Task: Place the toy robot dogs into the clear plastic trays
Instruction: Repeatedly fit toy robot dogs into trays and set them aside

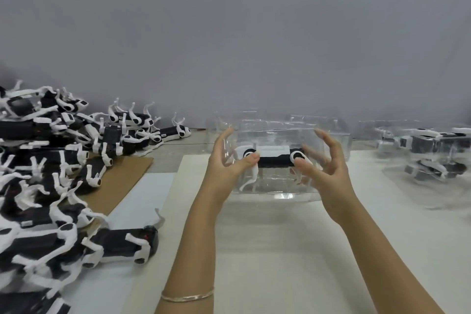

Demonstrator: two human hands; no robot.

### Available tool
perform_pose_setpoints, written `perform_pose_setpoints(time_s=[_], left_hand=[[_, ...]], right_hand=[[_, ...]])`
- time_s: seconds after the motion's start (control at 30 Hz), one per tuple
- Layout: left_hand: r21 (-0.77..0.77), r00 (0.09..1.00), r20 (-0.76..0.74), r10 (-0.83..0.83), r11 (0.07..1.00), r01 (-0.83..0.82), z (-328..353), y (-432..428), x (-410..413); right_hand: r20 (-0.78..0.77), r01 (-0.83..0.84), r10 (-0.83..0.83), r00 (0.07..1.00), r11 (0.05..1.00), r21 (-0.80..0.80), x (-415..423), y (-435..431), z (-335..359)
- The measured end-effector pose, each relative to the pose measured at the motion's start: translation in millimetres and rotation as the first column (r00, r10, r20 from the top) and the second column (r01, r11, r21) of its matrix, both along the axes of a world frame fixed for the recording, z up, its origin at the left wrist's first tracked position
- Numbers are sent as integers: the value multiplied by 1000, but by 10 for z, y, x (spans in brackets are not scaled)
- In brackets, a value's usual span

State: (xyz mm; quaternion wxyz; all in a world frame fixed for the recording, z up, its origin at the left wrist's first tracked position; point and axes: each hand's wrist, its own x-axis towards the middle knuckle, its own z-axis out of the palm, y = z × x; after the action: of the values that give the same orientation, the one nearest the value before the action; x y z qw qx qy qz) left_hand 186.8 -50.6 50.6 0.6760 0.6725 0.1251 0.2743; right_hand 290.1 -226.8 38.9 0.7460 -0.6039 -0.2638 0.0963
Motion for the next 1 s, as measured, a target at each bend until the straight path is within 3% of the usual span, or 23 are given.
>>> perform_pose_setpoints(time_s=[0.1, 0.17, 0.3, 0.4, 0.5, 0.6, 0.67, 0.73, 0.83, 1.0], left_hand=[[169, 999, 38, 39, 985, -45, 158, -210, -5], [179, 997, 59, -49, 983, 38, 164, -456, -10], [-50, 954, 0, -300, 953, 300, -171, -1032, 69], [-202, 943, -19, -332, 925, 322, -527, -1414, 308], [-312, 923, -61, -380, 885, 344, -713, -1873, 534], [-434, 944, -54, -327, 859, 272, -615, -2400, 649], [-458, 974, -105, -199, 879, 130, -537, -2726, 782], [-487, 984, -126, -128, 872, 51, -489, -2998, 930], [-536, 984, -167, -56, 843, -43, -461, -3217, 1174], [-513, 979, -182, -88, 858, -18, -512, -3325, 1520]], right_hand=[[-70, 7, -6, 998, 1000, 13, 32, -244, 41], [-140, -19, 17, 990, 1000, -16, 98, -524, 53], [-256, 69, -90, 962, 994, -90, 147, -1178, -82], [-262, 283, -311, 914, 949, -141, 103, -1600, -194], [-194, 608, -641, 743, 767, -205, 117, -1999, -273], [-48, 830, -842, 537, 538, -145, 135, -2383, -306], [-104, 923, -922, 374, 381, -54, 165, -2633, -342], [-241, 956, -930, 277, 293, -32, 224, -2859, -439], [-356, 944, -885, 301, 330, -20, 342, -3045, -603], [-335, 921, -863, 379, 386, 47, 574, -3014, -620]])
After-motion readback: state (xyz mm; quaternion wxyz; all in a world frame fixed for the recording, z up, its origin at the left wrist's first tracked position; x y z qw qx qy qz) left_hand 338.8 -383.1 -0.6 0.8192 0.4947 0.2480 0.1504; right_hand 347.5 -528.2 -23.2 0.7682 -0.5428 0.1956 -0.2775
